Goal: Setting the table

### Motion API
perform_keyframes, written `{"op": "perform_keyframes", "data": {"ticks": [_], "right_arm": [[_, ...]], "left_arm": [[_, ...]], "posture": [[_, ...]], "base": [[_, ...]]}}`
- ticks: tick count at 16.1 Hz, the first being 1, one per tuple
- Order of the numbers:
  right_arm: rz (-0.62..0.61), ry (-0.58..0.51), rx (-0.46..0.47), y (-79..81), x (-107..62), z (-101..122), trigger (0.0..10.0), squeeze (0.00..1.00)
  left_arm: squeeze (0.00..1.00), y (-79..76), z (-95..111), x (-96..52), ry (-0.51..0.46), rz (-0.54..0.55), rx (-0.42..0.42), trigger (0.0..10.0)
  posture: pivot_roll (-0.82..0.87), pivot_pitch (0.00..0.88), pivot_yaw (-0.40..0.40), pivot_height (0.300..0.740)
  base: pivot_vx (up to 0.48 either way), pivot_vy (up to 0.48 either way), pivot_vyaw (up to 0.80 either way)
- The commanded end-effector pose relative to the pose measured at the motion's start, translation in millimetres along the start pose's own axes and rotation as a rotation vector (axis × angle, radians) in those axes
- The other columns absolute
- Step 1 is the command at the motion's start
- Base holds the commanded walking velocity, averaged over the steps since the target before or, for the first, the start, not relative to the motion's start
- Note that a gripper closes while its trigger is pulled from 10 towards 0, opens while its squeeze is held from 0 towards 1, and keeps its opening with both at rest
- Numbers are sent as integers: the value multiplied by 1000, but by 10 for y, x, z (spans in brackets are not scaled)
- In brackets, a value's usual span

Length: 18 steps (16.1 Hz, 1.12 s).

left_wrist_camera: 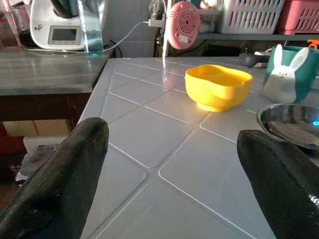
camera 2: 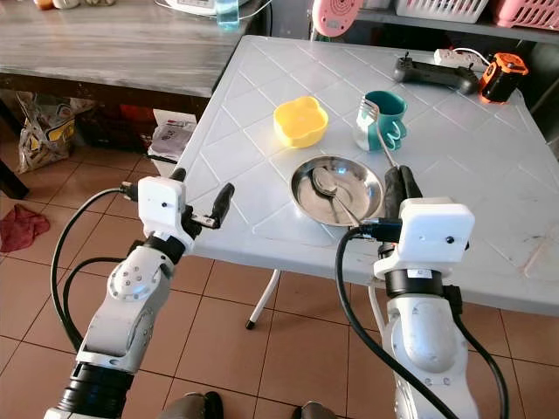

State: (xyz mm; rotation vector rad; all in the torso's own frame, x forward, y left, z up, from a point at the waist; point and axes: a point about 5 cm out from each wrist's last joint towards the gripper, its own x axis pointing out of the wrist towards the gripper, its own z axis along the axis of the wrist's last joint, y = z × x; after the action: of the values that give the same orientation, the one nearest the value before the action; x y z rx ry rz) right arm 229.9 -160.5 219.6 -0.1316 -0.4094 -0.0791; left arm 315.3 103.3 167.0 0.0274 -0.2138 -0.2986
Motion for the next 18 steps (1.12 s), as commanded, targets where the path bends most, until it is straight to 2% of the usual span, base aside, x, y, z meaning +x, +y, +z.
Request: {"op": "perform_keyframes", "data": {"ticks": [1,7,8,9,10,12,18], "right_arm": [[-16,-4,-11,-39,-6,-5,0,0],[-44,2,-16,-89,-17,-16,0,0],[-46,5,-16,-92,-24,-19,3647,0],[-47,7,-17,-96,-28,-23,6118,0],[-49,10,-17,-101,-32,-27,10000,0],[-59,30,-16,-121,-42,-54,10000,0],[-55,33,-11,-120,-45,-59,10000,0]], "left_arm": [[0,-8,-24,4,20,7,13,10000],[0,1,-13,13,14,1,28,10000],[0,9,-16,16,20,5,24,10000],[0,11,-17,18,21,3,22,10000],[0,11,-17,19,21,-2,21,10000],[0,1,-18,32,27,-15,9,10000],[0,-7,-18,34,28,-20,7,10000]], "posture": [[11,139,-16,714],[9,141,-14,714],[10,140,-14,714],[10,140,-14,714],[10,140,-14,714],[11,138,-15,714],[7,137,-17,714]], "base": [[0,0,0],[0,0,0],[0,0,0],[0,0,0],[0,0,0],[0,0,0],[0,0,-667]]}}
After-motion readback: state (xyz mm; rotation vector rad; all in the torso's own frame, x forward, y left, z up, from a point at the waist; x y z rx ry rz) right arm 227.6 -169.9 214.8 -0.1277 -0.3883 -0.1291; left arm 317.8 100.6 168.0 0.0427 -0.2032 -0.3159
